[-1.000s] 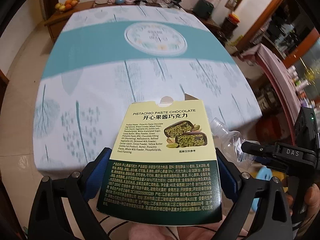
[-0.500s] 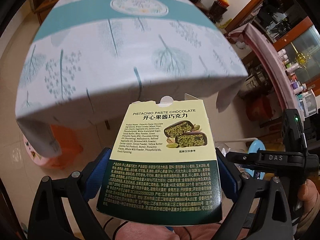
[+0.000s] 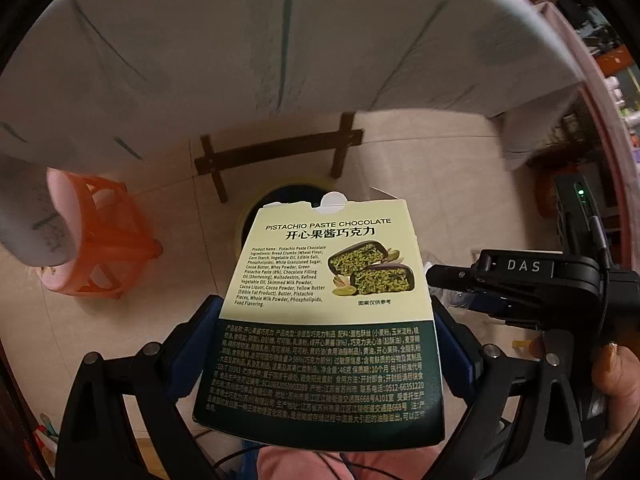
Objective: Collect trash
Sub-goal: 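Lower the chocolate box and bottle over the bin and open both tools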
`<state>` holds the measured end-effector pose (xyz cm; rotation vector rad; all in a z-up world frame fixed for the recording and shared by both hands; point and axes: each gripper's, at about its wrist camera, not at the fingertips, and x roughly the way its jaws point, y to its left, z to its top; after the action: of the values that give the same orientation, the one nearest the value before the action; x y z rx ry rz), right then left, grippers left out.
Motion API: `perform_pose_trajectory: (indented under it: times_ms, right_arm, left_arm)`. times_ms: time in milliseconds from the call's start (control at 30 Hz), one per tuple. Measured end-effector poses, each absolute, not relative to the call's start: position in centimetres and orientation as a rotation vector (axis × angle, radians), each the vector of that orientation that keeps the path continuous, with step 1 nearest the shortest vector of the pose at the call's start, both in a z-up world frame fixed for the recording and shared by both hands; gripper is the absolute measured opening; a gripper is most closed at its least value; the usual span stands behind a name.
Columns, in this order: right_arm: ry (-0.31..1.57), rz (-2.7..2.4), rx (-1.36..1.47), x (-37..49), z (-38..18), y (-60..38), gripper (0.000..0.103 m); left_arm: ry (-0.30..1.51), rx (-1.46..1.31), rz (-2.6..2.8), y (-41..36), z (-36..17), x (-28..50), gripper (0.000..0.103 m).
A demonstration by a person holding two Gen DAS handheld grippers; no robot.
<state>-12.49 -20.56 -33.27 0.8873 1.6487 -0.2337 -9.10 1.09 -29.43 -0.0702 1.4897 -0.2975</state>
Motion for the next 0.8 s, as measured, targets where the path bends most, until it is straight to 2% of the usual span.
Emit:
perform_pose_trajectory:
  times_ms: [200, 333, 400, 567, 633, 800]
  right_arm:
    - [1.647, -0.269, 0.914, -9.9, -39.8, -20.8, 0.051]
    - [1.621, -0.278, 0.980, -8.5, -42.9, -21.0, 0.053]
    - [1.603, -0.279, 1.007, -8.1, -43.8, -21.0, 0.066]
    - [1.584, -0.279, 1.003, -7.7, -45.0, -21.0, 0.069]
    - [1.582, -0.275, 0.977, -7.7, -45.1, -20.9, 0.069]
    - [1.570, -0.268, 0.872, -7.8, -45.2, -20.8, 0.069]
  left_arm:
    - [1.518, -0.034, -0.255, 0.1, -36.5, -6.5, 0.096]
    - [1.541, -0.058, -0.247, -0.3, -39.4, -5.1, 0.096]
    - [1.565, -0.075, -0.239, -0.3, -40.7, -4.7, 0.096]
    - [1.565, -0.042, -0.224, -0.4, -42.0, -4.3, 0.098]
    - [1.556, -0.012, -0.223, -0.5, -42.2, -4.3, 0.102]
    - [1.515, 0.043, -0.219, -0.7, -42.2, -4.1, 0.102]
